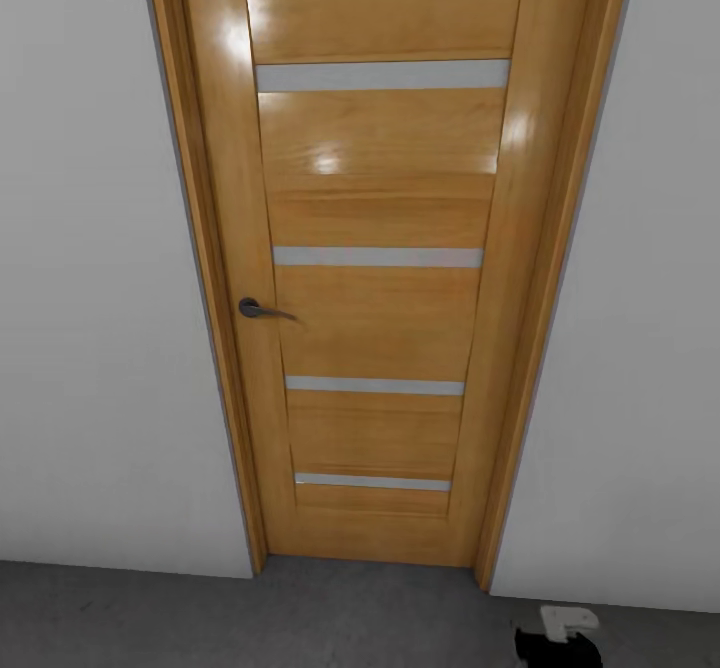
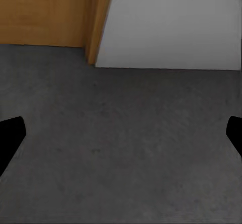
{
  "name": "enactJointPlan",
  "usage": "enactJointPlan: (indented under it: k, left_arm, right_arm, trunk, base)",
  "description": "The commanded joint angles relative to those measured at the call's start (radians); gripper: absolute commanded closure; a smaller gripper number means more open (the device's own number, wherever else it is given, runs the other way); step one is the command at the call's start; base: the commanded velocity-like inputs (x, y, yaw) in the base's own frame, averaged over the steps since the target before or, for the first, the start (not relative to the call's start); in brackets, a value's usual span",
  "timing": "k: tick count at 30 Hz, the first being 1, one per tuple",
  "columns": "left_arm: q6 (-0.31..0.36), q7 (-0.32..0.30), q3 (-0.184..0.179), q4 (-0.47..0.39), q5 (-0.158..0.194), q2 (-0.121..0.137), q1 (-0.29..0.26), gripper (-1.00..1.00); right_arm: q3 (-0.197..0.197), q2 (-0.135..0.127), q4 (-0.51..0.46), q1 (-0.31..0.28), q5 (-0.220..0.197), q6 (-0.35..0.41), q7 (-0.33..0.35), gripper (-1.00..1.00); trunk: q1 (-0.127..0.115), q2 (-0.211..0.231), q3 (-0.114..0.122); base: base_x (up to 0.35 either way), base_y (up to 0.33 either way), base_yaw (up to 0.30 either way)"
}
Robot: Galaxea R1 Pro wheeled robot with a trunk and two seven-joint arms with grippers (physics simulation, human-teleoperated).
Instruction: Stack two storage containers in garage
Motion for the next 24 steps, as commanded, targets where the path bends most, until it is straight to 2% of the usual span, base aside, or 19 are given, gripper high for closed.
enactJointPlan:
  k: [1, 3, 4, 5, 7, 10, 12, 13, 16, 19, 24]
  left_arm:
    - [-0.002, 0.001, 0.000, 0.000, 0.005, 0.000, 0.000, -1.00]
    - [-0.002, 0.000, 0.000, -0.001, 0.005, 0.000, 0.000, -1.00]
    - [-0.002, 0.000, 0.000, -0.001, 0.005, 0.000, 0.000, -1.00]
    - [-0.002, 0.000, 0.000, -0.001, 0.005, 0.000, 0.000, -1.00]
    - [-0.002, -0.001, 0.000, -0.001, 0.004, -0.001, 0.000, -1.00]
    - [-0.002, -0.001, 0.001, -0.002, 0.004, -0.001, 0.000, -1.00]
    - [-0.002, -0.003, 0.001, -0.002, 0.003, -0.002, 0.000, -1.00]
    - [-0.002, -0.003, 0.002, -0.002, 0.003, -0.003, 0.000, -1.00]
    - [-0.002, -0.006, 0.001, -0.002, 0.003, -0.003, 0.000, -1.00]
    - [-0.002, -0.007, 0.001, -0.002, 0.003, -0.003, 0.000, -1.00]
    - [-0.002, -0.007, 0.001, -0.002, 0.003, -0.003, 0.000, -1.00]
  right_arm:
    - [-0.002, 0.000, 0.001, -0.014, 0.001, -0.001, -0.001, -1.00]
    - [0.000, 0.002, 0.001, -0.063, 0.002, 0.005, -0.002, -1.00]
    - [0.001, 0.003, 0.001, -0.110, 0.009, 0.008, -0.002, -1.00]
    - [0.001, 0.005, 0.001, -0.121, 0.012, 0.008, -0.002, -1.00]
    - [0.001, 0.016, 0.001, -0.151, 0.025, 0.016, -0.002, -1.00]
    - [0.002, 0.049, 0.001, -0.185, 0.044, 0.043, -0.003, -1.00]
    - [0.003, 0.102, 0.001, -0.217, 0.075, 0.092, -0.003, -1.00]
    - [0.003, 0.116, 0.001, -0.223, 0.085, 0.102, -0.003, -1.00]
    - [0.003, 0.219, -0.009, -0.239, 0.178, 0.136, -0.005, -1.00]
    - [0.002, 0.266, -0.013, -0.243, 0.236, 0.144, -0.008, -1.00]
    - [0.002, 0.266, -0.012, -0.245, 0.271, 0.140, -0.005, -1.00]
  trunk:
    - [0.000, -0.001, -0.001]
    - [0.000, -0.001, -0.001]
    - [0.000, -0.001, -0.001]
    - [0.000, -0.001, -0.001]
    - [0.000, -0.001, -0.001]
    - [0.000, -0.001, -0.001]
    - [0.000, -0.001, -0.001]
    - [0.000, -0.001, -0.001]
    - [0.000, -0.001, -0.001]
    - [0.000, -0.001, -0.001]
    - [0.000, -0.001, -0.001]
  base:
    - [0.000, 0.000, 0.000]
    - [0.000, 0.000, 0.000]
    - [0.000, 0.000, 0.000]
    - [0.000, 0.000, 0.000]
    - [0.000, 0.000, 0.000]
    - [0.000, 0.000, 0.000]
    - [0.000, 0.000, 0.000]
    - [0.000, 0.000, 0.000]
    - [0.000, 0.000, 0.000]
    - [0.000, 0.000, 0.000]
    - [0.000, 0.000, 0.000]
